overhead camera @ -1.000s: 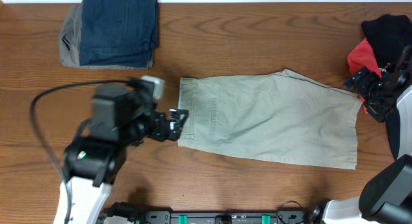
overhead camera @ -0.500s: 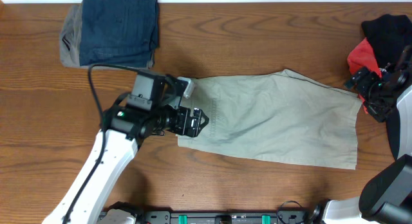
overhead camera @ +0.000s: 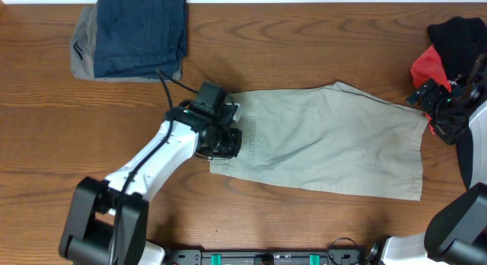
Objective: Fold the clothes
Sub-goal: 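Grasp the shorts' left waistband with the left gripper and pull left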
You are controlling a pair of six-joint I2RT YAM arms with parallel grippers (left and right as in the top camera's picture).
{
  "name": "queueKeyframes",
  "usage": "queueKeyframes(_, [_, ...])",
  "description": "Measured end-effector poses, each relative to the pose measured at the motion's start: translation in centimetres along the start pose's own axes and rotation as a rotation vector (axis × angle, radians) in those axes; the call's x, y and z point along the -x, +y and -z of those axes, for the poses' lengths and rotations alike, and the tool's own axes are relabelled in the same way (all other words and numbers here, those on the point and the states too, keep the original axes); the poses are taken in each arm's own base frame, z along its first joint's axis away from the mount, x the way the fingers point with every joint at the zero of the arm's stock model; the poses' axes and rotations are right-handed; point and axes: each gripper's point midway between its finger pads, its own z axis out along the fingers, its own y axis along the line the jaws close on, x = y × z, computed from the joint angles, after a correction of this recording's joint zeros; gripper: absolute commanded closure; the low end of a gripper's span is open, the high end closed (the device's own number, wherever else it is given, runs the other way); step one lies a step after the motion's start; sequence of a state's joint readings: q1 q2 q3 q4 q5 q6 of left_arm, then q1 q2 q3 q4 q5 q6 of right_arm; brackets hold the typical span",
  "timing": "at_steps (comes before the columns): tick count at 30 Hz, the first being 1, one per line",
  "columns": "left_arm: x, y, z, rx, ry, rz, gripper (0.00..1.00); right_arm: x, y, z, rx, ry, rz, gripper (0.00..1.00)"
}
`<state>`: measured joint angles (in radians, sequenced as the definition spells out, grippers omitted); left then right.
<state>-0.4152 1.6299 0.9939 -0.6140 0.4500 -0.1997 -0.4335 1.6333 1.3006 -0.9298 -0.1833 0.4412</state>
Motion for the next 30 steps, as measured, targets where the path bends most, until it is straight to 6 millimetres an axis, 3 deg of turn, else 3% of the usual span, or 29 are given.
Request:
queueKeyframes(9, [1.2,1.2,-2.3,0.031,-0.008,0.045,0.94,0.0,0.0,0.0,0.0,0.0,0.0,0.01])
queueKeyframes(15, [0.5,2.3,-4.2,0.052,0.047,0.091,0.94,0.0,0.0,0.0,0.0,0.0,0.0,0.01])
queueKeyframes(30, [0.8,4.5,-4.1,0.192,-0.002,0.271,0.94,0.0,0.0,0.0,0.0,0.0,0.0,0.01])
